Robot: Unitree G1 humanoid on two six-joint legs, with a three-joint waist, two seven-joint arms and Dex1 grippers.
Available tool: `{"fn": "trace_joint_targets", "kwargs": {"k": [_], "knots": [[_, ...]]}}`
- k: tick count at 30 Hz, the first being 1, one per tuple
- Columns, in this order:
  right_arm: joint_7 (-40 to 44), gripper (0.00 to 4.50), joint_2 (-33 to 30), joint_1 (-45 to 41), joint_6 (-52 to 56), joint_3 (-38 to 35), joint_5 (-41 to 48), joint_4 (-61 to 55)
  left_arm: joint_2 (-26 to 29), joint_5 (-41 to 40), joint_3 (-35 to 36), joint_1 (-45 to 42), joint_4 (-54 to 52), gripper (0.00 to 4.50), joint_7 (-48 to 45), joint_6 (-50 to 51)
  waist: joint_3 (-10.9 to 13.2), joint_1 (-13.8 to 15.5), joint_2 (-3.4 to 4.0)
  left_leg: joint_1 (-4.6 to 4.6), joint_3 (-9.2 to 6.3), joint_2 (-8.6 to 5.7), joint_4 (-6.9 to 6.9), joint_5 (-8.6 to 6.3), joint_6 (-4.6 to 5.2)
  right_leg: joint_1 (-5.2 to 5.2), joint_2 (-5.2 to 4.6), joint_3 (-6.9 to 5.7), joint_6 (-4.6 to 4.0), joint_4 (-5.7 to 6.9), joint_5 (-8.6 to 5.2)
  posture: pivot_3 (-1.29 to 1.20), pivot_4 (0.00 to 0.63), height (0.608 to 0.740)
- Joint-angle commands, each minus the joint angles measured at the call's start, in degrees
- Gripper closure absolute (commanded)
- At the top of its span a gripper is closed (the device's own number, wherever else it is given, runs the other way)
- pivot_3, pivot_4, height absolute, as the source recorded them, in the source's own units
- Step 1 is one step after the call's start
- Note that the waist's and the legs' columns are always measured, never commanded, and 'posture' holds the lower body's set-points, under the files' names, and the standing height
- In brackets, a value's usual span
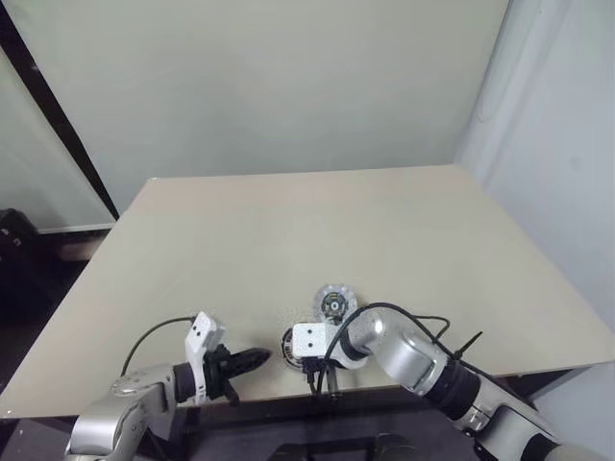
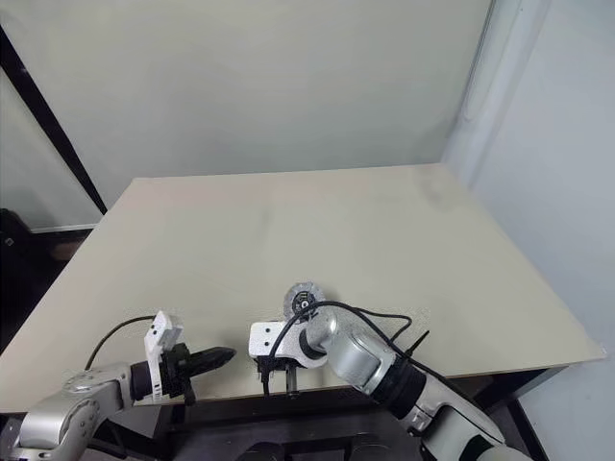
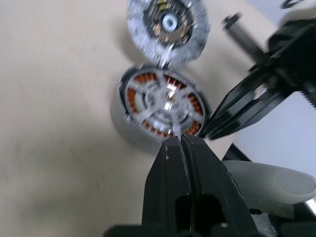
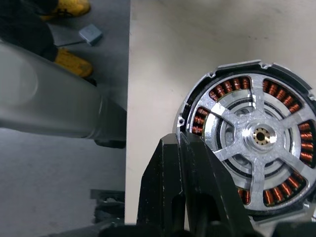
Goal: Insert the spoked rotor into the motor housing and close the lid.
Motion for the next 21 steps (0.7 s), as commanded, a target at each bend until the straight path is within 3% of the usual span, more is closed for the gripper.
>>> {"fn": "trace_joint_targets", "kwargs": {"k": [1, 6, 21], "knots": [[0.5, 4.48, 1.8, -2.3, 1.0, -1.6, 2.8, 0.0, 0.3, 0.5, 1.2, -0.5, 1.7, 4.50, -3.5, -6.2, 0.0, 0.0, 0.00, 0.00, 0.01, 0.00, 0.00, 0.00, 0.00, -0.01, 0.00, 0.01, 0.00, 0.00, 0.00, 0.00, 0.000, 0.740], [0.1, 4.48, 2.7, -3.4, 2.7, -2.5, 4.9, 1.8, 3.2, 4.8, -0.3, -1.4, 7.2, 4.50, -6.0, -11.4, 0.0, 0.0, 0.01, -0.01, -0.01, 0.00, -0.02, 0.00, 0.01, -0.03, 0.02, -0.02, 0.04, 0.01, 0.02, 0.00, 0.000, 0.740], [-3.6, 4.48, 4.0, -3.1, 3.3, -1.4, 7.4, 1.8, 3.0, 7.8, -1.1, -2.2, 10.5, 4.50, -6.0, -15.3, 0.0, 0.0, 0.02, 0.01, -0.03, 0.03, 0.00, 0.00, 0.01, -0.05, 0.02, -0.04, 0.15, 0.08, 0.09, 0.00, 0.000, 0.740]]}}
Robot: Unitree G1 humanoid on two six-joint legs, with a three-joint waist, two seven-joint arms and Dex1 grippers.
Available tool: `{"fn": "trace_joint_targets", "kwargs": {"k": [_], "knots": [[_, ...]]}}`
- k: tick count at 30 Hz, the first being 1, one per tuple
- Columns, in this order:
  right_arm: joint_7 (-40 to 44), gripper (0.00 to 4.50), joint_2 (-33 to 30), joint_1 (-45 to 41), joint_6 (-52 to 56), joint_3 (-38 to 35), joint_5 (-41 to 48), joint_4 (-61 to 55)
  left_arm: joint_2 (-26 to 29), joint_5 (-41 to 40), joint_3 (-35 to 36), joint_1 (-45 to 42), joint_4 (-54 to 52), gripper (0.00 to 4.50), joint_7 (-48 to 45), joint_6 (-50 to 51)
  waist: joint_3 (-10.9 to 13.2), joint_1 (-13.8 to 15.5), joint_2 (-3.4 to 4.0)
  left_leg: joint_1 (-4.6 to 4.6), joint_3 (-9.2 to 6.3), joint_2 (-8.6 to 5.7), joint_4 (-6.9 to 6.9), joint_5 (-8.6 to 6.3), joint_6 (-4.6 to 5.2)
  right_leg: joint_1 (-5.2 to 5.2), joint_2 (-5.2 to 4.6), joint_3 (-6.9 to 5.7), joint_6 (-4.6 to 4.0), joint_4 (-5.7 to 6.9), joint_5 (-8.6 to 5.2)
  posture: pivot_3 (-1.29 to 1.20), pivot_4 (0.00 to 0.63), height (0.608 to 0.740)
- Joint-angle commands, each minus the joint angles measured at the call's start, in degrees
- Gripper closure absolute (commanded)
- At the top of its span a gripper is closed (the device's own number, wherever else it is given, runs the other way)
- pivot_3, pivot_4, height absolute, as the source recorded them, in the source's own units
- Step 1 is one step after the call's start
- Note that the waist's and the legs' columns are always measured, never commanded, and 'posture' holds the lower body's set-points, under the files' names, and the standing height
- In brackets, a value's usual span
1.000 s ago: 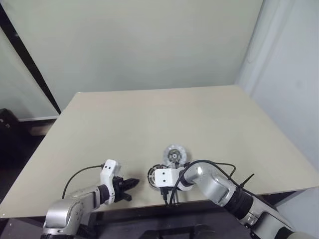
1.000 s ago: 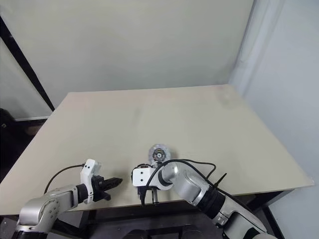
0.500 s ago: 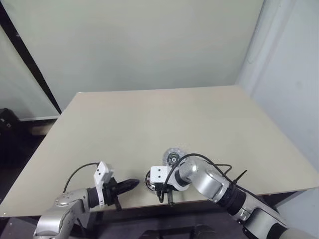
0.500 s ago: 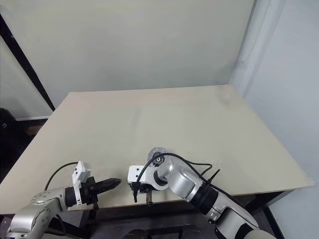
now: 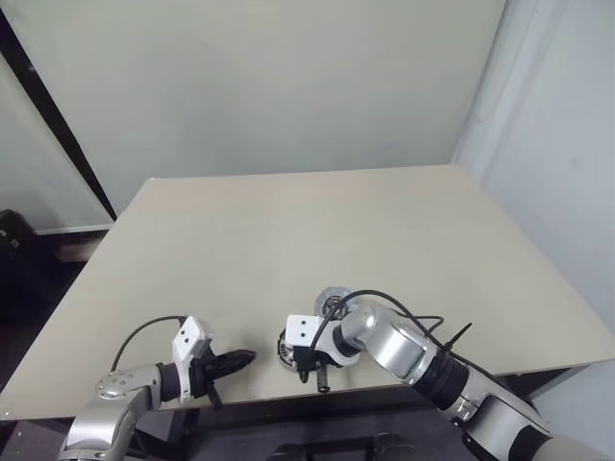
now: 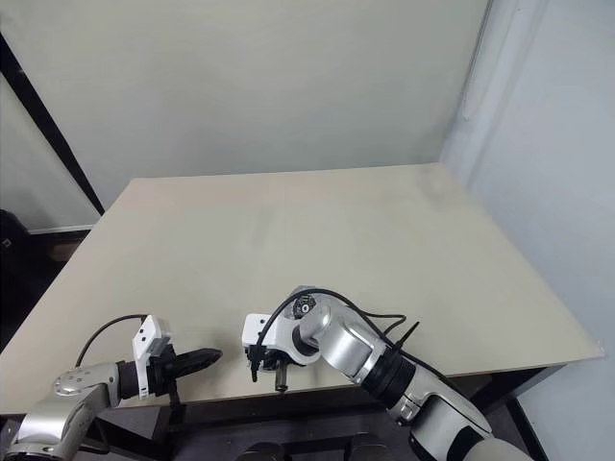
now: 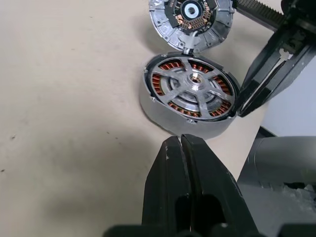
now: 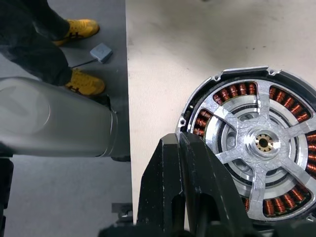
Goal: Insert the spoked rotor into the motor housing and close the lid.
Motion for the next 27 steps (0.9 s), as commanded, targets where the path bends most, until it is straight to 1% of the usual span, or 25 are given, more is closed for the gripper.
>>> {"fn": "trace_joint_targets", "kwargs": {"k": [1, 5, 13, 21, 26, 27], "knots": [[-1.0, 4.48, 1.3, -0.6, -0.4, -0.5, 1.2, -1.8, 0.4, 0.5, 0.1, -0.8, -0.7, 4.50, -0.4, -1.3, 0.0, 0.0, 0.00, 0.00, 0.00, 0.00, 0.00, 0.00, 0.00, 0.00, 0.00, -0.01, 0.00, 0.00, 0.00, 0.00, 0.000, 0.740], [-1.6, 4.48, 1.3, -0.5, -0.3, -0.1, 1.6, -1.9, 0.4, 1.2, -0.4, -0.7, -0.8, 4.50, -0.3, -1.5, 0.0, 0.0, -0.01, 0.00, 0.00, 0.00, 0.00, 0.00, 0.00, 0.00, 0.00, -0.01, 0.00, 0.00, 0.00, 0.00, 0.000, 0.740], [-6.3, 4.48, 4.5, 1.0, 2.8, -1.7, 2.6, -1.5, 0.2, 1.4, -0.4, -0.7, -0.7, 4.50, 0.2, -1.8, 0.0, 0.0, 0.02, 0.00, 0.00, 0.03, -0.01, 0.00, 0.00, -0.03, 0.03, -0.01, 0.00, 0.02, 0.00, 0.00, 0.000, 0.740], [-8.4, 4.48, 4.3, 1.2, 3.0, -1.7, 3.9, -1.7, 0.0, 1.3, -0.3, -0.7, -0.8, 4.50, 0.7, -1.9, 0.1, 0.0, 0.09, 0.02, 0.00, 0.03, 0.03, 0.00, 0.00, -0.01, 0.03, -0.01, 0.00, 0.03, 0.00, 0.00, 0.000, 0.740], [-10.0, 4.48, 4.0, 1.1, 0.7, -1.6, 3.7, -2.8, -0.1, 1.4, -0.2, -0.7, -0.6, 4.50, 1.0, -2.2, 0.1, 0.0, 0.11, 0.02, 0.00, 0.03, 0.03, 0.00, 0.00, 0.00, 0.03, -0.02, 0.00, 0.04, 0.00, 0.00, 0.000, 0.740], [-9.5, 4.04, 3.6, 0.9, 0.7, -1.3, 3.8, -3.3, -0.1, 1.4, -0.2, -0.8, -0.6, 4.50, 1.0, -2.3, 0.1, 0.0, 0.11, 0.02, -0.01, 0.03, 0.04, 0.00, 0.00, 0.00, 0.03, -0.02, 0.00, 0.04, 0.00, 0.00, 0.000, 0.740]]}}
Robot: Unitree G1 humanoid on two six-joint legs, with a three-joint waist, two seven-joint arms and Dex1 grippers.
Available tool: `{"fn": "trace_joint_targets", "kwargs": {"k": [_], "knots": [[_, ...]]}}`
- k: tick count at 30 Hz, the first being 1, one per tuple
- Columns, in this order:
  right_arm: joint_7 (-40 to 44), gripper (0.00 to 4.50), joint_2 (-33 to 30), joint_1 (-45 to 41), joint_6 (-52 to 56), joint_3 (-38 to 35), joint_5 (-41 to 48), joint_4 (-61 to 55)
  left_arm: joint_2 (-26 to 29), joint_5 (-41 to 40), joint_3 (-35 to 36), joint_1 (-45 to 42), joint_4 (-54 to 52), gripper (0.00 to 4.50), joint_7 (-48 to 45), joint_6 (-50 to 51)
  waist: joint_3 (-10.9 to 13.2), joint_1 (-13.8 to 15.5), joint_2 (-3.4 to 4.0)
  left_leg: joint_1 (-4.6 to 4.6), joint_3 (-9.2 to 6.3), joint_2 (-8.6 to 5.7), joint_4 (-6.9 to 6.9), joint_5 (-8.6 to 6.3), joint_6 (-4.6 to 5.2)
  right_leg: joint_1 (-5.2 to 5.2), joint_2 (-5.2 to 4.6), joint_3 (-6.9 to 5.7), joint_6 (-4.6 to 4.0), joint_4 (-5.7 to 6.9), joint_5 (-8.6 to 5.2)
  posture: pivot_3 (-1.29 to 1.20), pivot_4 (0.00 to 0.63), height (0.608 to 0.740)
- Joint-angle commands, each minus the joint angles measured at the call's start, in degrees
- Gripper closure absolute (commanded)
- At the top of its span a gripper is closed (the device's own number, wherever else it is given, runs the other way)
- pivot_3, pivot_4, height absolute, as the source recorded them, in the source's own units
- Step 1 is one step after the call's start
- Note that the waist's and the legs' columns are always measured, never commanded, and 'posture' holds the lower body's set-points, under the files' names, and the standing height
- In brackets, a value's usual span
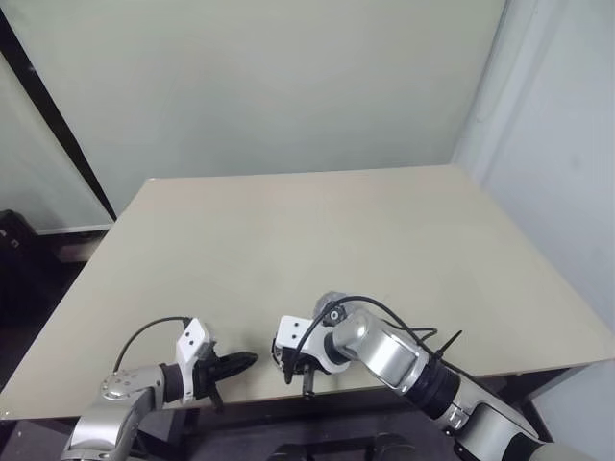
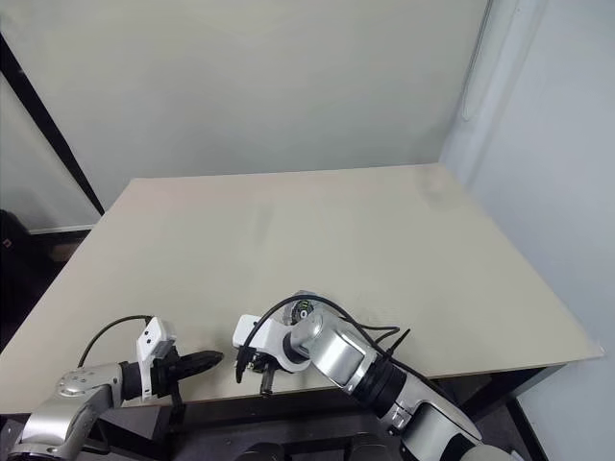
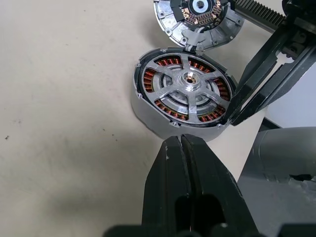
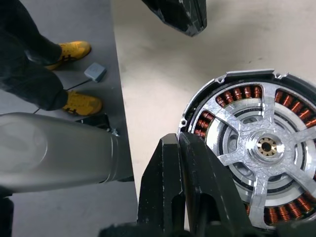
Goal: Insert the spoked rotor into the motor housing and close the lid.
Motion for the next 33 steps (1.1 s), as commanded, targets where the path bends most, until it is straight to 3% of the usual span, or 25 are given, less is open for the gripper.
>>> {"fn": "trace_joint_targets", "kwargs": {"k": [1, 10, 14, 19, 27, 33], "knots": [[-0.3, 3.83, -0.1, -1.3, -2.0, -1.1, 0.6, -4.0, 0.0, -0.1, 0.9, -0.8, -0.5, 4.50, 0.1, -1.3, 0.0, 0.0, 0.01, 0.00, 0.00, 0.00, 0.00, 0.00, 0.00, 0.00, 0.00, 0.00, 0.00, 0.00, 0.00, 0.00, 0.000, 0.740], [-1.5, 0.70, -3.8, -1.9, 1.2, -5.1, 1.8, -16.4, 0.0, -0.4, 1.5, 0.3, -1.2, 4.50, 0.7, -1.5, 0.0, 0.0, 0.00, 0.00, -0.01, -0.03, 0.02, 0.00, 0.00, 0.03, -0.04, -0.01, 0.00, -0.02, 0.00, 0.00, 0.000, 0.740], [-3.9, 0.70, -6.8, -3.5, 0.8, -10.9, 1.6, -20.2, 0.1, -0.7, 1.8, 1.1, -1.5, 4.50, 0.8, -1.6, 0.0, 0.1, 0.01, -0.02, -0.03, -0.02, 0.02, 0.00, 0.00, 0.02, -0.04, -0.03, 0.00, -0.02, 0.00, 0.00, 0.000, 0.740], [-8.6, 0.70, -13.0, -5.8, -3.2, -17.4, -0.6, -15.2, 0.1, -0.8, 1.9, 1.4, -1.4, 4.50, 1.0, -1.6, 0.0, 0.1, -0.02, -0.01, -0.01, -0.05, 0.07, 0.00, 0.00, 0.03, -0.08, -0.06, -0.03, -0.06, -0.02, 0.00, 0.000, 0.740], [-12.6, 0.70, -20.3, -5.1, -10.8, -17.3, -6.2, -3.2, 0.0, -0.6, 1.7, 1.1, -1.1, 4.50, 1.0, -1.8, 0.0, 0.0, -0.07, -0.10, 0.06, -0.03, -0.04, 0.00, 0.02, -0.03, -0.08, -0.05, -0.03, -0.08, 0.00, 0.00, 0.000, 0.740], [-11.0, 0.70, -20.0, -2.3, -12.5, -15.7, -7.1, 0.6, 0.1, -0.7, 2.0, 1.4, -1.2, 4.50, 1.2, -2.0, 0.0, 0.0, -0.07, -0.13, 0.09, -0.03, -0.05, 0.00, 0.04, -0.02, -0.08, -0.02, -0.04, -0.10, 0.00, 0.00, 0.000, 0.740]]}}
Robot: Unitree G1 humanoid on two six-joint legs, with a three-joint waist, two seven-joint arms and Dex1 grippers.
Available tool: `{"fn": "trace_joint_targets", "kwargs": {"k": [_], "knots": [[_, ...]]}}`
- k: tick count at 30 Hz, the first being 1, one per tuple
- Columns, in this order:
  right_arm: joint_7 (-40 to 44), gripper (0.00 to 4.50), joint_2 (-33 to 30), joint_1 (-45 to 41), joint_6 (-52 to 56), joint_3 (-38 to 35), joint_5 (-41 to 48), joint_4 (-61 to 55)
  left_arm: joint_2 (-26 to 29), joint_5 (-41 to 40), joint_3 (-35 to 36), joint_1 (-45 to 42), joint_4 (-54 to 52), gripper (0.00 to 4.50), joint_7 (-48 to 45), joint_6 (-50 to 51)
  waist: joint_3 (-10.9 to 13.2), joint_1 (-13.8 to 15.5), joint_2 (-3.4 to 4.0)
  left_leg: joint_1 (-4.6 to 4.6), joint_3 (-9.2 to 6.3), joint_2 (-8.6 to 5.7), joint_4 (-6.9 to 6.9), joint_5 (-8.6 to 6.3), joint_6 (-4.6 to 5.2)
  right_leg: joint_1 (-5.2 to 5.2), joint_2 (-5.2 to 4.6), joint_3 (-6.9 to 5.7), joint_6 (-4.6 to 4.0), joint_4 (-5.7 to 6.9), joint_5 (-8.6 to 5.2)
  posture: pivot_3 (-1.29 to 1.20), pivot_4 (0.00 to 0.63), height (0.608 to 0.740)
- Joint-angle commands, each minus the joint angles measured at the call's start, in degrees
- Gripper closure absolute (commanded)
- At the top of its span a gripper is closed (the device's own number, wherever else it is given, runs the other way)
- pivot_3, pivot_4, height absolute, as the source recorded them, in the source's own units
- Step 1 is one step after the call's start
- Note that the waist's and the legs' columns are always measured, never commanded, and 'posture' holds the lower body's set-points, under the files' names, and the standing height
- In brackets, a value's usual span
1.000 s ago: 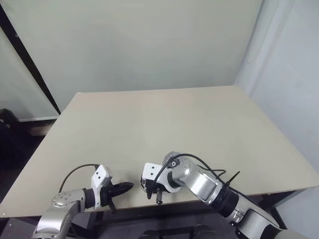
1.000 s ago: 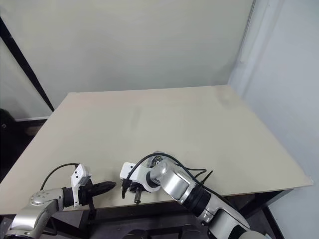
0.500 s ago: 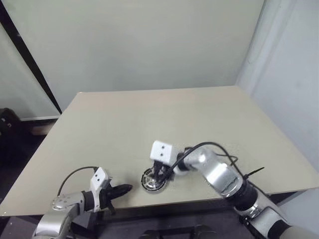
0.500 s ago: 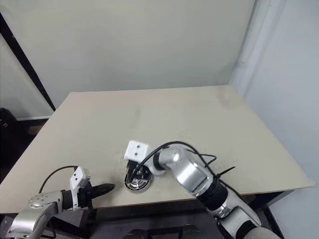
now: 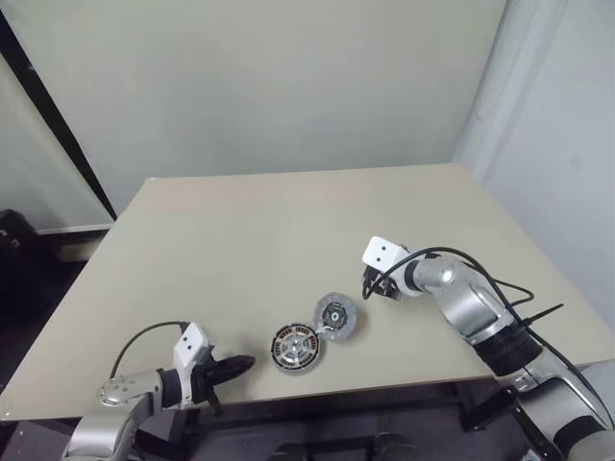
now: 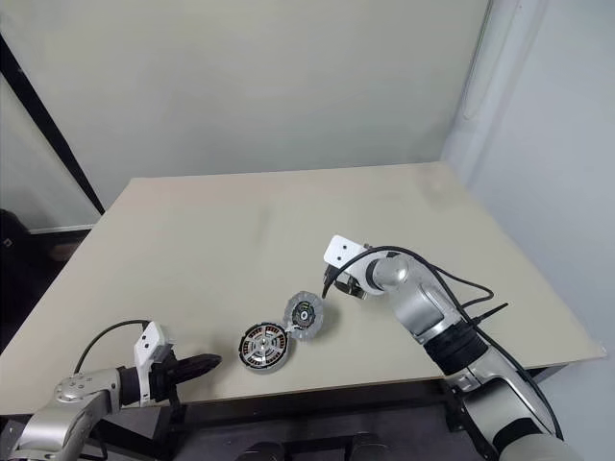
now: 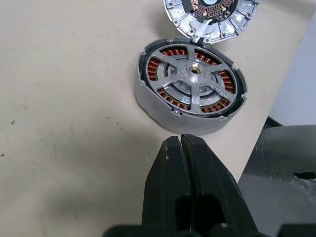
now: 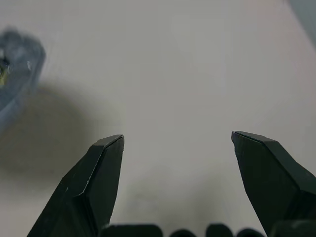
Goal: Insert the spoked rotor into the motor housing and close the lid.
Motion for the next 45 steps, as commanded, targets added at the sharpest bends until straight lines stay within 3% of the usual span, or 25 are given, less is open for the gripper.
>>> {"fn": "trace_joint_targets", "kwargs": {"k": [1, 10, 17, 28, 38, 45], "knots": [[1.0, 0.70, 1.0, 1.0, -1.4, 0.4, -0.1, 0.0, 0.2, -0.6, 1.9, -0.2, -1.4, 4.50, 0.3, -1.0, 0.0, 0.0, 0.00, 0.00, 0.00, 0.00, 0.01, 0.00, 0.00, 0.01, 0.00, 0.00, 0.00, 0.00, 0.00, 0.00, 0.000, 0.740], [6.5, 0.70, 12.2, 4.3, 9.4, -1.7, 10.8, -8.2, 1.1, -1.1, 2.6, 1.1, -2.7, 4.50, 0.2, 0.9, 0.0, 0.0, 0.04, 0.05, -0.06, 0.05, 0.06, 0.01, 0.00, 0.03, 0.05, -0.01, 0.00, 0.07, 0.00, 0.00, 0.000, 0.740], [2.7, 0.70, 19.5, 3.3, 7.0, 1.6, 10.3, -1.7, 0.9, -1.1, 2.9, 1.4, -3.8, 4.50, 0.6, 1.2, 0.0, 0.0, 0.08, 0.11, -0.08, 0.00, 0.08, 0.01, -0.01, 0.07, 0.03, -0.01, 0.00, 0.06, 0.00, 0.00, 0.000, 0.740], [2.9, 0.70, 19.1, 4.2, 0.8, 3.7, 9.5, 3.2, 0.8, -1.2, 3.7, 3.9, -5.9, 4.50, 1.4, 1.1, 0.1, 0.0, 0.10, 0.10, -0.07, 0.02, 0.05, 0.00, -0.01, 0.04, 0.04, -0.01, 0.00, 0.07, 0.01, 0.00, 0.000, 0.740], [14.8, 0.70, 15.5, 0.9, -6.6, 1.0, 15.2, 4.2, 1.0, -1.4, 3.8, 4.0, -5.4, 4.50, 1.1, 1.0, 0.1, 0.0, 0.10, 0.12, -0.05, 0.02, 0.08, 0.00, -0.01, 0.07, 0.04, -0.01, 0.00, 0.06, 0.00, 0.00, 0.000, 0.740], [17.7, 0.70, 16.6, 0.0, -11.5, 1.5, 14.2, 11.4, 0.7, -1.3, 3.3, 3.2, -5.1, 4.50, 0.8, 0.7, 0.0, 0.0, 0.07, 0.12, -0.04, 0.01, 0.07, 0.00, -0.01, 0.08, 0.04, -0.01, 0.00, 0.07, 0.01, 0.00, 0.000, 0.740]]}}
